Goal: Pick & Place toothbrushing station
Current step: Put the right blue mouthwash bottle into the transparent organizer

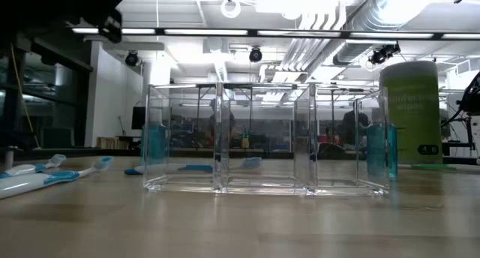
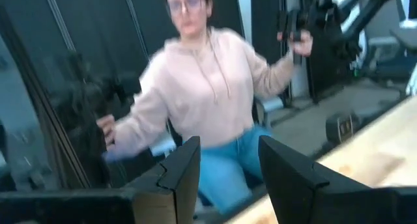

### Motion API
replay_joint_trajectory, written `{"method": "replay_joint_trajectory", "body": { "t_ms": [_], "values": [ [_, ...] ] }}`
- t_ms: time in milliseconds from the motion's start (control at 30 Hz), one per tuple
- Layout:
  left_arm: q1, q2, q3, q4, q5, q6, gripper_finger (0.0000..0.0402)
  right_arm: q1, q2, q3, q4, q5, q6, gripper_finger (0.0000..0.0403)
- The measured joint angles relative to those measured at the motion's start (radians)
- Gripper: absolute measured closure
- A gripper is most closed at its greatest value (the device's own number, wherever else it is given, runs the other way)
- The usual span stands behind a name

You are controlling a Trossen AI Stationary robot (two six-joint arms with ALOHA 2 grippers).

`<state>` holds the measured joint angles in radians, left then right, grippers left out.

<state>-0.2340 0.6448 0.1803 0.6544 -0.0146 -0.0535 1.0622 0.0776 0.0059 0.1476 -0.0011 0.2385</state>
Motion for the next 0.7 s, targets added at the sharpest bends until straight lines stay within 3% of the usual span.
{"method": "replay_joint_trajectory", "body": {
  "t_ms": [233,500,567,700],
  "values": [
    [-0.009,0.253,0.116,0.066,-0.016,0.019,0.0314,0.000,0.000,0.000,0.158,0.000,0.002,0.0255],
    [-0.009,0.386,0.175,0.155,-0.028,-0.023,0.0314,0.000,0.000,0.000,0.172,0.007,0.001,0.0255],
    [-0.008,0.393,0.177,0.163,-0.031,-0.023,0.0314,0.000,0.000,0.000,0.183,0.057,-0.003,0.0255],
    [-0.008,0.393,0.178,0.163,-0.052,-0.025,0.0314,-0.005,0.000,0.000,0.207,0.285,-0.034,0.0255]
  ]
}}
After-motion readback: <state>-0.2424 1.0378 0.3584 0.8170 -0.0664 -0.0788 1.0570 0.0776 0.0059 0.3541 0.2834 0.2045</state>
